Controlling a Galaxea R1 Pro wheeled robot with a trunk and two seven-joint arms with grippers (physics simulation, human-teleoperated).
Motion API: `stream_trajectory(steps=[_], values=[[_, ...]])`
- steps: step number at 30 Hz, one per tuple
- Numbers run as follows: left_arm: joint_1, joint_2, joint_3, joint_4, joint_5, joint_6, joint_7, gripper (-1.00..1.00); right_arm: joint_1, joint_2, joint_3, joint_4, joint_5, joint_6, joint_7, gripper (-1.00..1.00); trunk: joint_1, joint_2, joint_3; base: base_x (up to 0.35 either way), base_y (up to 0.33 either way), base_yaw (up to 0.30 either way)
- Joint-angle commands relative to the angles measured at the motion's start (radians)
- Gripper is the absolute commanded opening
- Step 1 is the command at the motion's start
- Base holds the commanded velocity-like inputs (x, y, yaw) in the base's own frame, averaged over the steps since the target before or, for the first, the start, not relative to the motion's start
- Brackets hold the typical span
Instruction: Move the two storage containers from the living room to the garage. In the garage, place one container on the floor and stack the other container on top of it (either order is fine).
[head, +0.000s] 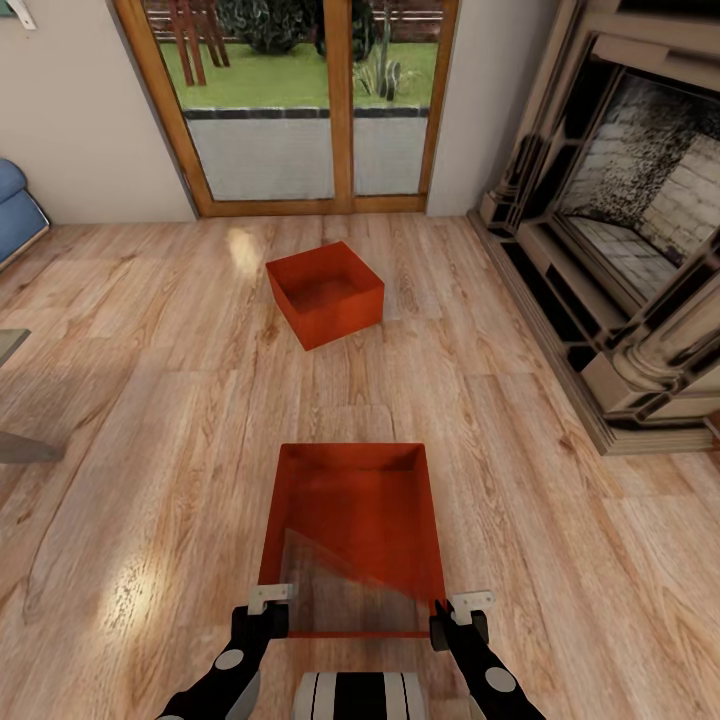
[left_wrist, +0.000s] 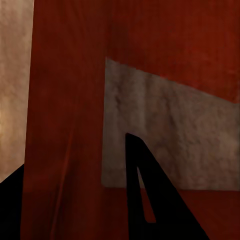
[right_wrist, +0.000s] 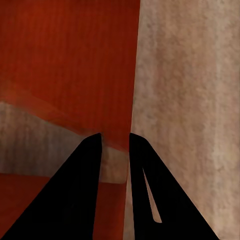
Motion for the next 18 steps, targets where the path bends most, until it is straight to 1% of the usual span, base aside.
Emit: stream_trajectory(steps=[1,3,18], values=[[0.000,0.009,-0.001,0.011,0.003,-0.004,0.036,-1.00,0.000,0.001,0.010,0.002,-0.010,-0.003,0.019,-1.00,0.005,0.000,-0.001,0.000,0.000,0.000],[0.000,0.009,-0.001,0.011,0.003,-0.004,0.036,-1.00,0.000,0.001,0.010,0.002,-0.010,-0.003,0.019,-1.00,0.005,0.000,-0.001,0.000,0.000,0.000],[0.000,0.009,-0.003,0.011,0.004,-0.003,0.035,-1.00,0.000,0.001,0.010,0.002,-0.009,-0.002,0.022,-1.00,-0.052,0.105,0.046,0.000,0.000,0.000]])
